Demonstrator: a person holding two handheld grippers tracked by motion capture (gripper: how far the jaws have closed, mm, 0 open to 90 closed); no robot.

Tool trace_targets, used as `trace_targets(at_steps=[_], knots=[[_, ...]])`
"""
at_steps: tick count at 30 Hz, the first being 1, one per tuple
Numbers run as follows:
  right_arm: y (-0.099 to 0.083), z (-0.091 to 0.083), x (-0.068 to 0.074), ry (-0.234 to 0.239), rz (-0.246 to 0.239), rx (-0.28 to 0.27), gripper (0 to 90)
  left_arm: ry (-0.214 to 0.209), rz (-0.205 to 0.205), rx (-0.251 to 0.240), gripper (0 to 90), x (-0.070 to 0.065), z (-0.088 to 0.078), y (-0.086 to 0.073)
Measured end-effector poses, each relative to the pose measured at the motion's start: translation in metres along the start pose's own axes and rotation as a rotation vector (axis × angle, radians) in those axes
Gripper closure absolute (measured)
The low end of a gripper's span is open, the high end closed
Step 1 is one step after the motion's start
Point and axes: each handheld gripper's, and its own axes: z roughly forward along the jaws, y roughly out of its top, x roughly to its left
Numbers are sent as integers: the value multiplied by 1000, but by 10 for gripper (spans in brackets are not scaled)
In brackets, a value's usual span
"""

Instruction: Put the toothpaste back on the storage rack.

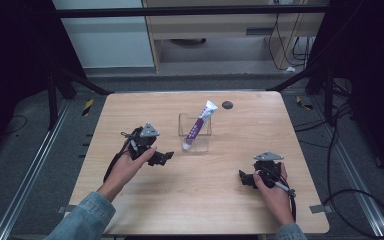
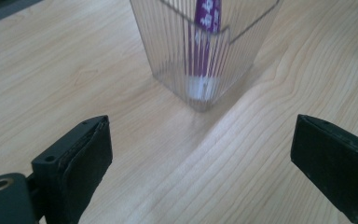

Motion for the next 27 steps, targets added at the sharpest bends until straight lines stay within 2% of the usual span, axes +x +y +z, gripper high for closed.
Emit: trace_targets(at_steps=[3,11,19,27], knots=[[0,0,0,0,0,0,4,6,7,21,50,0,3,-13],[0,0,0,0,2,0,4,16,5,45,50,5,8,-33],[0,0,0,-1,1,0,4,8,-38,80,51,15,8,-54],[0,0,0,2,4,1,4,38,-77,86,50,30,0,-73]])
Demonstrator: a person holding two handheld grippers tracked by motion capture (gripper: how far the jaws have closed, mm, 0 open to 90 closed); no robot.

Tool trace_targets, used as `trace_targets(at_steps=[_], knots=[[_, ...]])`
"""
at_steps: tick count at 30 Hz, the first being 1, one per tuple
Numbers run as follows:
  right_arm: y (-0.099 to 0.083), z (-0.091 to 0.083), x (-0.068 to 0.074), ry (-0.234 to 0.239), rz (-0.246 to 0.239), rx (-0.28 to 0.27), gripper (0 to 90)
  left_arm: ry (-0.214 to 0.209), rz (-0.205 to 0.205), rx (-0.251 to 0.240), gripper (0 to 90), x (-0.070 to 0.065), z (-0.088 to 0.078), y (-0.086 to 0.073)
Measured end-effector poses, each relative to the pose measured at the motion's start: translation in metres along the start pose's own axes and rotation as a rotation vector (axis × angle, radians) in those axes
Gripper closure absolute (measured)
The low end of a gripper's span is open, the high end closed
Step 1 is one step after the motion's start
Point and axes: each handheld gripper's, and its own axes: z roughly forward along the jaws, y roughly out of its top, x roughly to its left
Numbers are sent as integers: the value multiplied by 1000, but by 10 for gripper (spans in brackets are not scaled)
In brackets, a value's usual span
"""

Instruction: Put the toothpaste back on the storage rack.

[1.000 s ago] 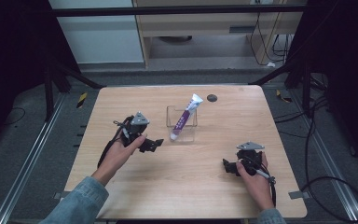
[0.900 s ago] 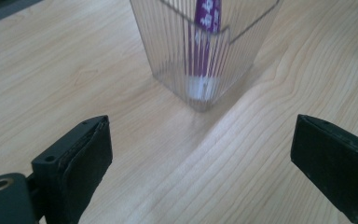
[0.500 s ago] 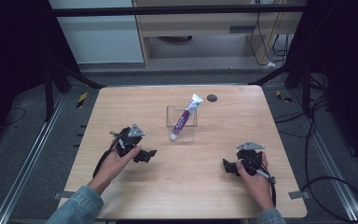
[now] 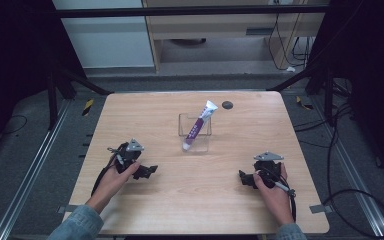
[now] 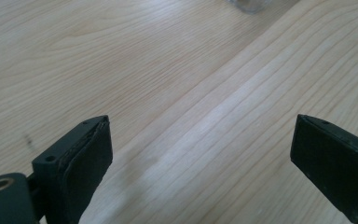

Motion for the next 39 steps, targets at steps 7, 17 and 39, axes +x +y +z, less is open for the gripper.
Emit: trace_targets(at_steps=[7,17,39], knots=[[0,0,0,-4,-4,-2,4,49,-53,-1,50,24,-12,-21],[0,0,0,-4,-4,-1,4,89,-107,-4,49,48,-14,-30],[0,0,0,-4,-4,-2,4,134,-121,-46,0,71,7,-38]])
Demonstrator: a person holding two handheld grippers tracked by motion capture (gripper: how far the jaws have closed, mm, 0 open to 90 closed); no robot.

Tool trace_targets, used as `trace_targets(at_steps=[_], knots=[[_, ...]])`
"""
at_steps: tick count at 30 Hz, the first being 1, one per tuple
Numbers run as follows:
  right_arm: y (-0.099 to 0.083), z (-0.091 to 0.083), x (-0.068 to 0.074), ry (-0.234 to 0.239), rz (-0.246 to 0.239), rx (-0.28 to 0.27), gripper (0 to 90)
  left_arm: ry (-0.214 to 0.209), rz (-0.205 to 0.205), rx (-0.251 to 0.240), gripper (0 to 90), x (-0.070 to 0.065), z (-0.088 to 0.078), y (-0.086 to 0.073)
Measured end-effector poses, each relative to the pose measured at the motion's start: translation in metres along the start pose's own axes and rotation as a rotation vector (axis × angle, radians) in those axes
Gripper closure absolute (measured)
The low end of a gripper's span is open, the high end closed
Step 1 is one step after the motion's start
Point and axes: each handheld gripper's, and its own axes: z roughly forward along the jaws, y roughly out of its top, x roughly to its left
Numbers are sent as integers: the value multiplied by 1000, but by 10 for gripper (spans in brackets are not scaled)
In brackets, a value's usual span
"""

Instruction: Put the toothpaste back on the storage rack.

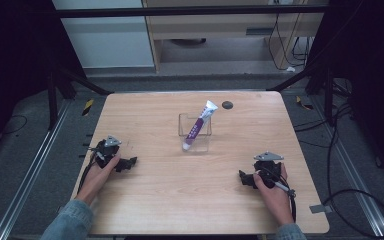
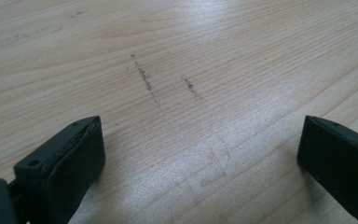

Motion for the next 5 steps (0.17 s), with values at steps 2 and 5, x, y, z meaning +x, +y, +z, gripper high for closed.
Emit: trace_targets(at_steps=[2,5], knots=[[0,0,0,0,0,0,4,-1,-1,1,0,0,0,0],[0,0,0,1,2,0,4,-2,-2,3,0,0,0,0]])
